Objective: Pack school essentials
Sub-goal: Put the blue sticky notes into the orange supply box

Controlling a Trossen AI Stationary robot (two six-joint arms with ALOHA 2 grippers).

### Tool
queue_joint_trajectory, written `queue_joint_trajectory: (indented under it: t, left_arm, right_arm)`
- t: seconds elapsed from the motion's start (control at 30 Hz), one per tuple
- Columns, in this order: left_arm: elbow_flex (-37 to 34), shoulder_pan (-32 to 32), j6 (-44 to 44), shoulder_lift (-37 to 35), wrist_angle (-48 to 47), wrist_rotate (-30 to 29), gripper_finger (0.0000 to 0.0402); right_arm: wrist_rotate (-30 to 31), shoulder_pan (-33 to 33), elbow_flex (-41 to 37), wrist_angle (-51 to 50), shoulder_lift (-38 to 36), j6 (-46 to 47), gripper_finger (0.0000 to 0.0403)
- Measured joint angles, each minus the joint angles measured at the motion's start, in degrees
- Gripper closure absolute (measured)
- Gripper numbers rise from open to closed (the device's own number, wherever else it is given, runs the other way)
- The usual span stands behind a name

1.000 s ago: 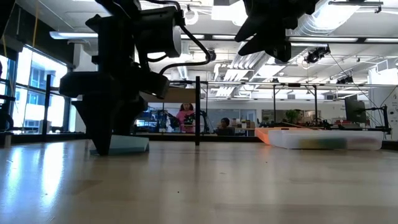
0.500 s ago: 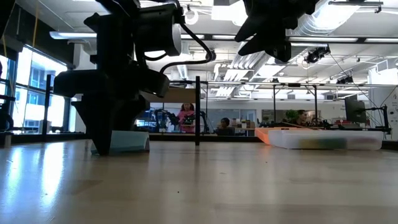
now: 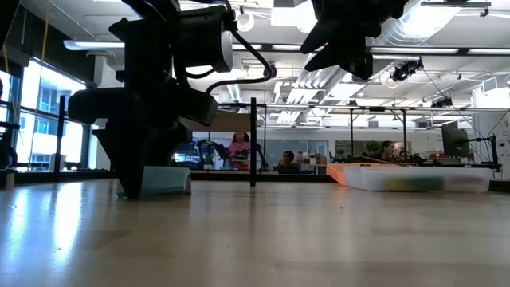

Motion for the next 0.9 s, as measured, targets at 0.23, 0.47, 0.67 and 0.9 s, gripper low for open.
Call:
queue_joint_trajectory:
  t: [0.23,0.47,0.67,0.9]
  left_arm:
    - [0.0,0.0,-0.1,0.0,0.0,0.1,0.0171]
    - [0.0,0.0,-0.1,0.0,0.0,0.3,0.0183]
    - [0.0,0.0,-0.1,-0.6,0.1,0.3,0.0193]
    - [-0.3,0.0,-0.7,-2.5,2.3,0.1,0.0200]
  right_arm:
    - [0.9,0.0,0.0,4.7,0.0,6.6,0.0277]
    - [1.8,0.0,0.0,9.9,0.0,15.2,0.0277]
    - [1.4,0.2,0.0,13.6,0.0,15.5,0.0277]
    - [4.1,0.4,1.7,19.6,0.0,12.7,0.0277]
